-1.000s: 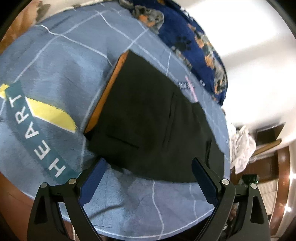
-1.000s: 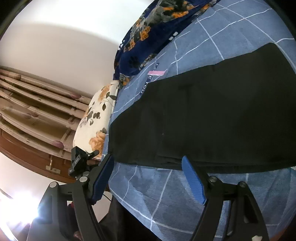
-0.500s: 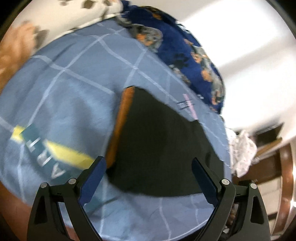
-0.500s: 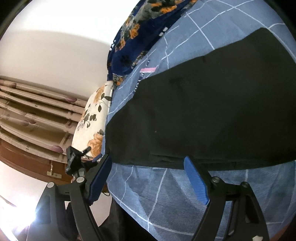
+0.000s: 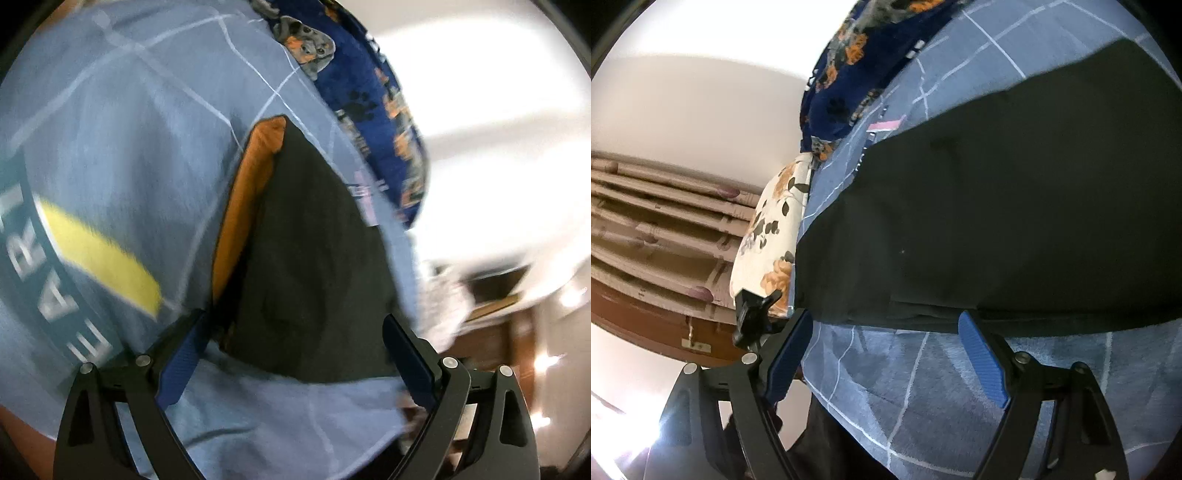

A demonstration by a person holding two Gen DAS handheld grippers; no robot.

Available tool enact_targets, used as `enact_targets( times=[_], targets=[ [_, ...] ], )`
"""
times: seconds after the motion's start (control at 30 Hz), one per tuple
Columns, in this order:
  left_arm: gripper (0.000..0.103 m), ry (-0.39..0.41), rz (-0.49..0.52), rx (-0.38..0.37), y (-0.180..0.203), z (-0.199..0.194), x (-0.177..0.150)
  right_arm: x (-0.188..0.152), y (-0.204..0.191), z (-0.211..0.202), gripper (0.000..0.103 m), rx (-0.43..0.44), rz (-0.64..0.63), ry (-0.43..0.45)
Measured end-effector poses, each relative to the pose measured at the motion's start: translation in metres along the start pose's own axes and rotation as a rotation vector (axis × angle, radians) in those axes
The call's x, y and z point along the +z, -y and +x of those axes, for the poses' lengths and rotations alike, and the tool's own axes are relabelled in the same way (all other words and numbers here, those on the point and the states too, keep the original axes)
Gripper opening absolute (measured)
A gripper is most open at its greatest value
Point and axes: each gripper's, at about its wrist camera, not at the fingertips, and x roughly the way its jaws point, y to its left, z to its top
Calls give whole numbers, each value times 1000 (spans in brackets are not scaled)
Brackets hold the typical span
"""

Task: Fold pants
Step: 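Lower the left gripper onto the orange-lined waistband edge and grasp it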

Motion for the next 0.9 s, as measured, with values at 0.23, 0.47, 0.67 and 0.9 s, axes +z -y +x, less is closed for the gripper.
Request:
enact_targets(
  times=[0.23,0.47,0.67,0.9],
  targets=[
    [93,-9,30,-33,13,12,-14,-2,-1,5,81,1,2,-10],
    [93,111,-37,-183,14,-1,-3,-4,0,4,84,1,15,-3],
    [93,99,2,-119,14,6,-7,-4,0,5,87,3,19,-1],
    [93,116,17,-33,23,20,-10,-5,0,8,88,2,22,-8]
  ],
)
